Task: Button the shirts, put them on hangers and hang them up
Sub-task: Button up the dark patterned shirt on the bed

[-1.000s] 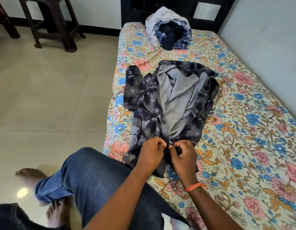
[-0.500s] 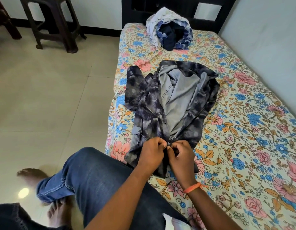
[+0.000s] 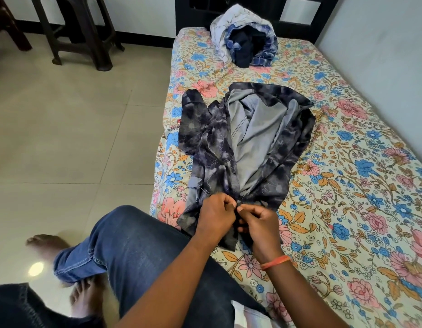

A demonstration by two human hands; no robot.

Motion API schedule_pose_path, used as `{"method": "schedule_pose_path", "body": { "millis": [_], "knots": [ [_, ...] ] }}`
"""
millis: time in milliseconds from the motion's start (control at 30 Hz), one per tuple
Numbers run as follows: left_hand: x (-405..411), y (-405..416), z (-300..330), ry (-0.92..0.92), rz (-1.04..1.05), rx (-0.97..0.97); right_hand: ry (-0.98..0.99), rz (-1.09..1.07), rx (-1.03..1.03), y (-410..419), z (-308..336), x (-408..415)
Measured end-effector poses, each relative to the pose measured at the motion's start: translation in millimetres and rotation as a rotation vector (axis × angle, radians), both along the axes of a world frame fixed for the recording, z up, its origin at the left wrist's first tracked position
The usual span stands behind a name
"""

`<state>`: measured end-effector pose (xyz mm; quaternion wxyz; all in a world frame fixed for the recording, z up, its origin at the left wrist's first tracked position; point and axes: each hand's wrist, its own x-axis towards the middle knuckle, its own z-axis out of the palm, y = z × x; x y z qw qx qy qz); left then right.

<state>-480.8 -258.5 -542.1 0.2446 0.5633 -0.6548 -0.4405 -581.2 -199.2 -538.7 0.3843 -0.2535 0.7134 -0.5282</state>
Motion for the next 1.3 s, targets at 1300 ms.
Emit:
{"method": "schedule_pose_path", "body": {
  "millis": [1300],
  "knots": [
    [0.2,-1.1,4.2,0.246,0.111,0.023,0.406,0.032,-0.097,3.6,-1.5,7.7]
  ]
}}
